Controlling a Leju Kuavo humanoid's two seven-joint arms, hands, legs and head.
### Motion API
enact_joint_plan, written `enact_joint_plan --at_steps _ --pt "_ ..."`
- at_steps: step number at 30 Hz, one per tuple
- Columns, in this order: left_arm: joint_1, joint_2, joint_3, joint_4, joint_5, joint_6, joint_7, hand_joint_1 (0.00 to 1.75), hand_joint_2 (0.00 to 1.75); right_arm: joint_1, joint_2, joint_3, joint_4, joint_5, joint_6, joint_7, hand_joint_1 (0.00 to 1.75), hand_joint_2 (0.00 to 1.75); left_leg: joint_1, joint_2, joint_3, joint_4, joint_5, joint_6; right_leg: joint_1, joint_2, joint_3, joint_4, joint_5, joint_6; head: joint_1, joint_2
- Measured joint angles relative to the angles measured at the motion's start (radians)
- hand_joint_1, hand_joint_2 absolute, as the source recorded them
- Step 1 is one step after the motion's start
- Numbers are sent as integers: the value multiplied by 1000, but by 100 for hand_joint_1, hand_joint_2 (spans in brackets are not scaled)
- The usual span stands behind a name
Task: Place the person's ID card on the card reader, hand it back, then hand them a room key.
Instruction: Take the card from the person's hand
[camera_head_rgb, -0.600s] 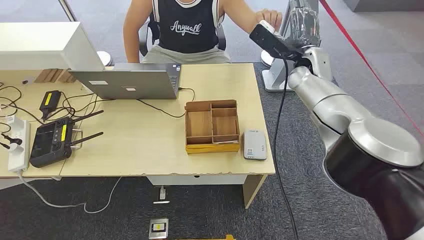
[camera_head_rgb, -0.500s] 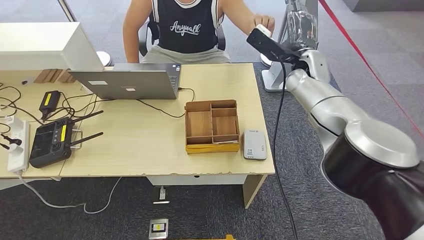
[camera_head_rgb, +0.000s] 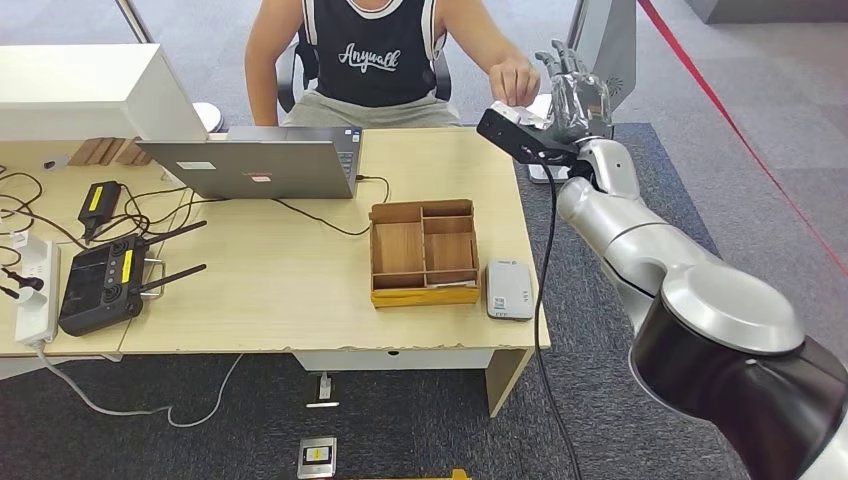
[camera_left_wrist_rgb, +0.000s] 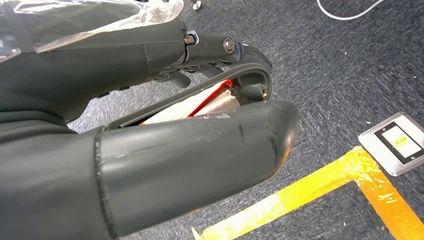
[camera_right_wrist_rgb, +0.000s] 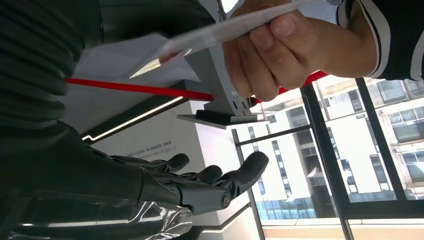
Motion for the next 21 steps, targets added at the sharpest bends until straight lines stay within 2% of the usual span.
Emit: enact_joint_plan --at_steps 21 --pt "-2 4 1 0 -6 -4 -1 0 0 10 1 23 8 -40 0 -26 175 175 0 0 0 0 0 0 0 0 0 0 0 0 0 0"
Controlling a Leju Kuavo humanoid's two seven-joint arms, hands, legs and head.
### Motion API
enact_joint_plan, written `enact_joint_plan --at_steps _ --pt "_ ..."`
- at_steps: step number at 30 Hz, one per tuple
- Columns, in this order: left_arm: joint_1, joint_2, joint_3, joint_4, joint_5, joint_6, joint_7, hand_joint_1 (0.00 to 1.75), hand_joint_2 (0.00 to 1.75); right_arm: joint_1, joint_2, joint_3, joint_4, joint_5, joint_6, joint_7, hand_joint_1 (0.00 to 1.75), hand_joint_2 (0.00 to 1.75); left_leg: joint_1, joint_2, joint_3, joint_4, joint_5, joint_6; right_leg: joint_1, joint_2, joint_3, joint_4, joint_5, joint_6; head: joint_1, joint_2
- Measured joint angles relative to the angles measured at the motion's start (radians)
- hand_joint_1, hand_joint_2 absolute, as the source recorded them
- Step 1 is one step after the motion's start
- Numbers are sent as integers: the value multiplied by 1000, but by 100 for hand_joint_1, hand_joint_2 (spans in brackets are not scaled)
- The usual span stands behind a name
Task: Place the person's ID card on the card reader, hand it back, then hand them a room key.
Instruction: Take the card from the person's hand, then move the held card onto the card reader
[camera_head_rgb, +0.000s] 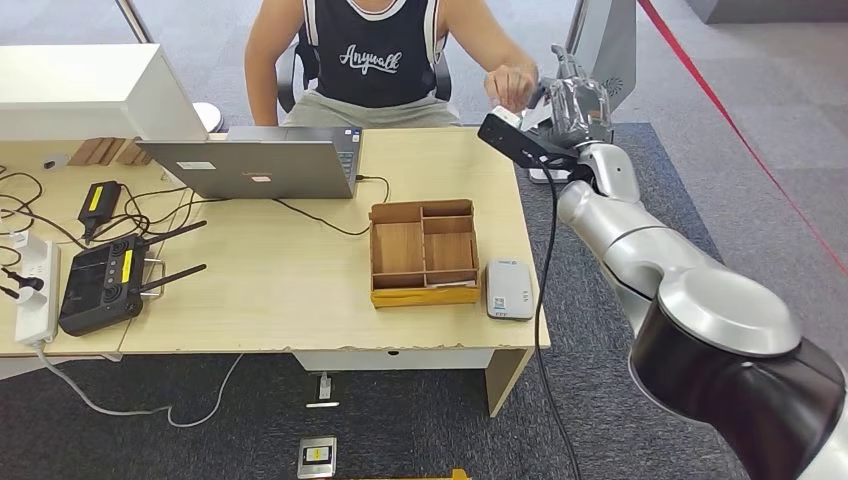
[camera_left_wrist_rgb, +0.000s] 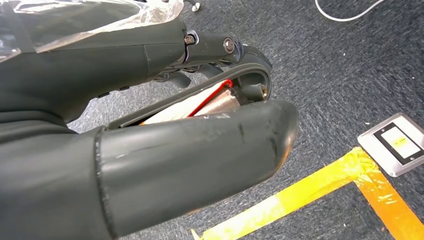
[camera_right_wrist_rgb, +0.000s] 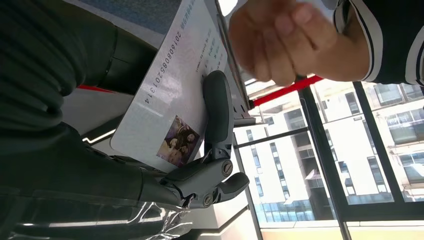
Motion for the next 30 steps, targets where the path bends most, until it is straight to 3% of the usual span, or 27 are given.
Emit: enact_joint_plan --at_steps 11,16,19,21,23,25,30 --pt "3 0 5 0 5 7 -6 0 0 20 -6 4 7 -14 0 -10 175 175 0 0 0 0 0 0 0 0 0 0 0 0 0 0" --pt "17 0 11 0 20 21 -16 0 0 72 -25 4 5 26 0 29 175 175 0 0 0 0 0 0 0 0 0 -1 0 0 0 0" --pt "28 0 17 0 31 29 -25 0 0 126 -71 -18 -49 211 8 184 175 175 2 -1 3 0 -1 0 2 -1 3 -3 -1 0 -1 0" --pt "37 0 23 0 37 35 -29 0 0 205 -128 -67 -156 481 51 392 175 175 6 -3 6 0 -2 0 5 -2 10 -6 -1 -1 -1 0" --pt "48 0 27 0 44 41 -32 0 0 306 -183 -141 -282 739 121 540 175 175 8 -4 8 0 -3 -1 8 -3 13 -8 -1 -1 3 0" --pt "55 0 31 0 48 44 -34 0 0 391 -224 -216 -384 857 165 575 175 175 8 -3 7 0 -4 -2 8 -2 12 -8 -1 -1 4 0" --pt "62 0 35 0 52 45 -36 0 0 479 -298 -365 -565 898 205 571 175 175 8 -3 6 0 -4 -2 8 -2 10 -8 -1 -2 3 0"
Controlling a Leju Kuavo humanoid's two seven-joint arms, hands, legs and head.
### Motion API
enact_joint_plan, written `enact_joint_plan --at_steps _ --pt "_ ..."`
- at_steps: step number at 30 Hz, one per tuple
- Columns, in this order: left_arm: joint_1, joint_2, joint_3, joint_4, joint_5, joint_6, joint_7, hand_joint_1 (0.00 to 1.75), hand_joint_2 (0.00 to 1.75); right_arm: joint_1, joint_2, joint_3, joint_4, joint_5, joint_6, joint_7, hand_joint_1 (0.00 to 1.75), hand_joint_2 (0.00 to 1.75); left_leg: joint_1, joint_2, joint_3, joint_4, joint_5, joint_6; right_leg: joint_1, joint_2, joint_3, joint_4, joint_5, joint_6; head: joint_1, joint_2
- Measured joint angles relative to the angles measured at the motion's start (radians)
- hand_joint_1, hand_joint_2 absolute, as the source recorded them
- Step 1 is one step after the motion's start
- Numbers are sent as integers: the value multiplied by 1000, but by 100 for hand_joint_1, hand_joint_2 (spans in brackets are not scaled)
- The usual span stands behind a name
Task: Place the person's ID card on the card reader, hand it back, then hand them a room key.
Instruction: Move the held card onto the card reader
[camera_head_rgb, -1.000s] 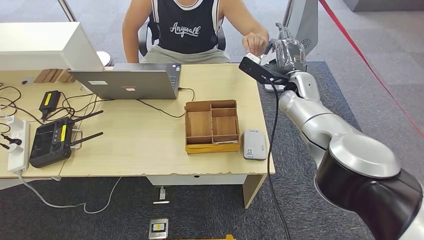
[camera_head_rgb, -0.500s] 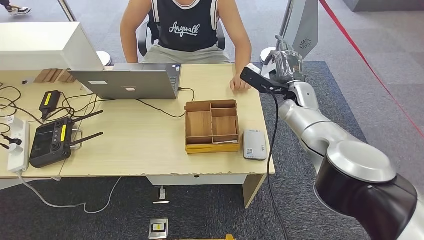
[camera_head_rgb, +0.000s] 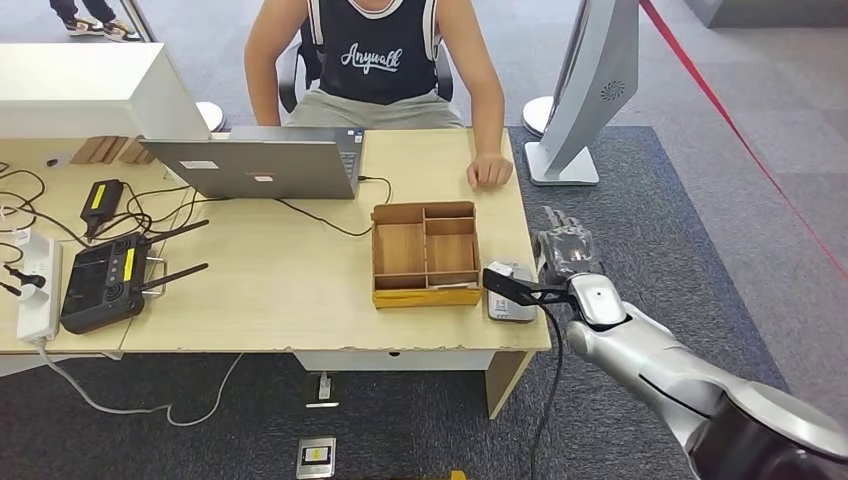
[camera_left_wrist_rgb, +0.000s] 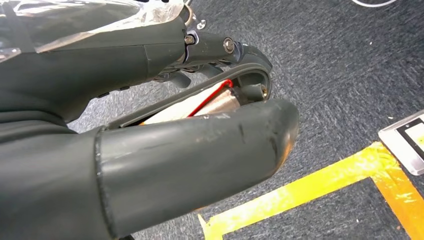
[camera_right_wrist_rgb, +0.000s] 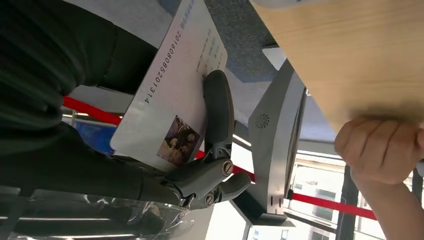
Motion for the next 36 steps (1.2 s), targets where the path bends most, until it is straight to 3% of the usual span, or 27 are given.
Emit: enact_joint_plan --at_steps 7,15,25,36 --pt "15 0 6 0 18 18 -6 0 0 139 -67 -207 -200 43 60 -21 175 175 0 0 0 0 0 0 0 0 0 0 0 0 0 0" --pt "16 -2 10 0 29 28 -6 0 0 215 -68 -341 -305 69 72 -49 175 175 0 1 -1 0 0 0 0 0 0 0 0 0 0 0" --pt "15 -3 16 0 27 27 -5 0 0 229 -41 -412 -344 75 78 -76 175 175 0 1 -1 0 0 0 0 0 -1 0 0 0 0 0" --pt "9 -3 16 0 22 14 -4 0 0 249 -13 -425 -354 83 101 -80 175 175 0 1 -1 0 0 0 0 0 -1 0 0 0 0 0"
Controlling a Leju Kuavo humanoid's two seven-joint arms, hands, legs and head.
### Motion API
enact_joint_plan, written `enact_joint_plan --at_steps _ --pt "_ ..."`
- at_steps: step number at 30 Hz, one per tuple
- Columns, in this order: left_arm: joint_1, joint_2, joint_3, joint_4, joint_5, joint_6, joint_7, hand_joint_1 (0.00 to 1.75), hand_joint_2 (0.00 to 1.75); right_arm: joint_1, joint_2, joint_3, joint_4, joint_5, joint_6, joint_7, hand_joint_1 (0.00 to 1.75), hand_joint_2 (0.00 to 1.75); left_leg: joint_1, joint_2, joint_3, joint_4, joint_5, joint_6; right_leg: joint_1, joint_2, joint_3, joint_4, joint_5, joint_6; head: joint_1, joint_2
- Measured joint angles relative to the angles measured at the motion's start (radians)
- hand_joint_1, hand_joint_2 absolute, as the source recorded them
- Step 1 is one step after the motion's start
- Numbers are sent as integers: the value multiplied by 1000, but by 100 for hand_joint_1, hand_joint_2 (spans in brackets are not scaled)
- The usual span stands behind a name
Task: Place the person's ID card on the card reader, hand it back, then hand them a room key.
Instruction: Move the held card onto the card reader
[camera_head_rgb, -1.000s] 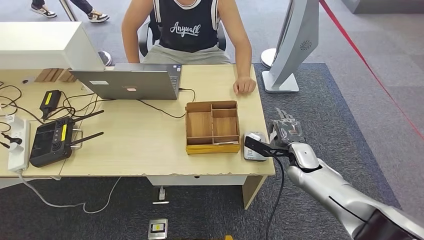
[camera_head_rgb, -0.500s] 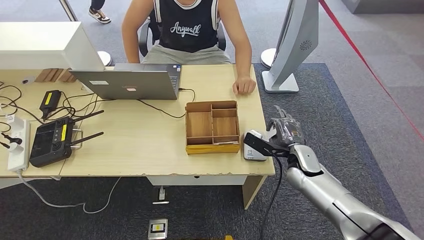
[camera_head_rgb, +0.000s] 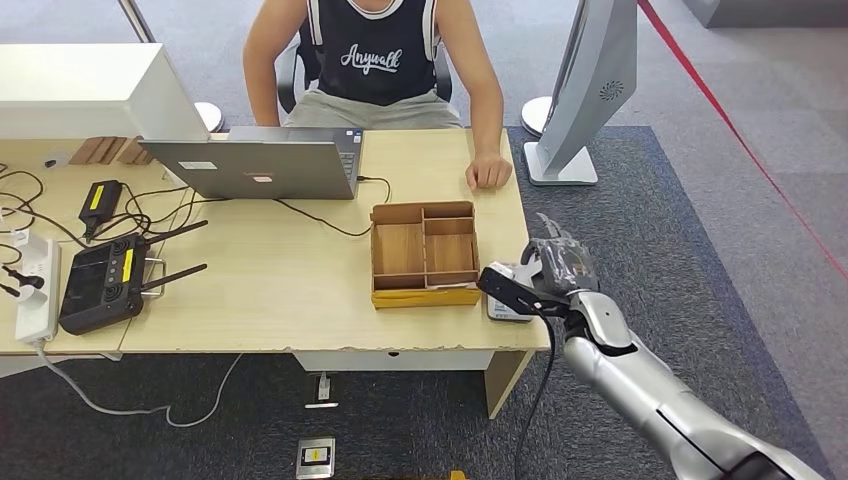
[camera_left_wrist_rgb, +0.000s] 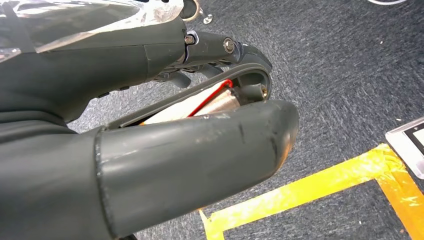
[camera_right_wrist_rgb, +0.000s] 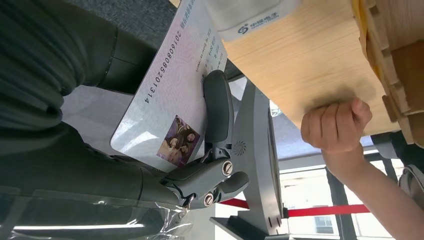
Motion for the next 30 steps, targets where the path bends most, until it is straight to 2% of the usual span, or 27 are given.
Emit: enact_joint_plan --at_steps 30 --pt "3 0 0 0 3 0 7 0 0 25 55 2 47 0 24 -18 175 175 0 0 0 0 0 0 0 0 0 0 0 0 0 0"
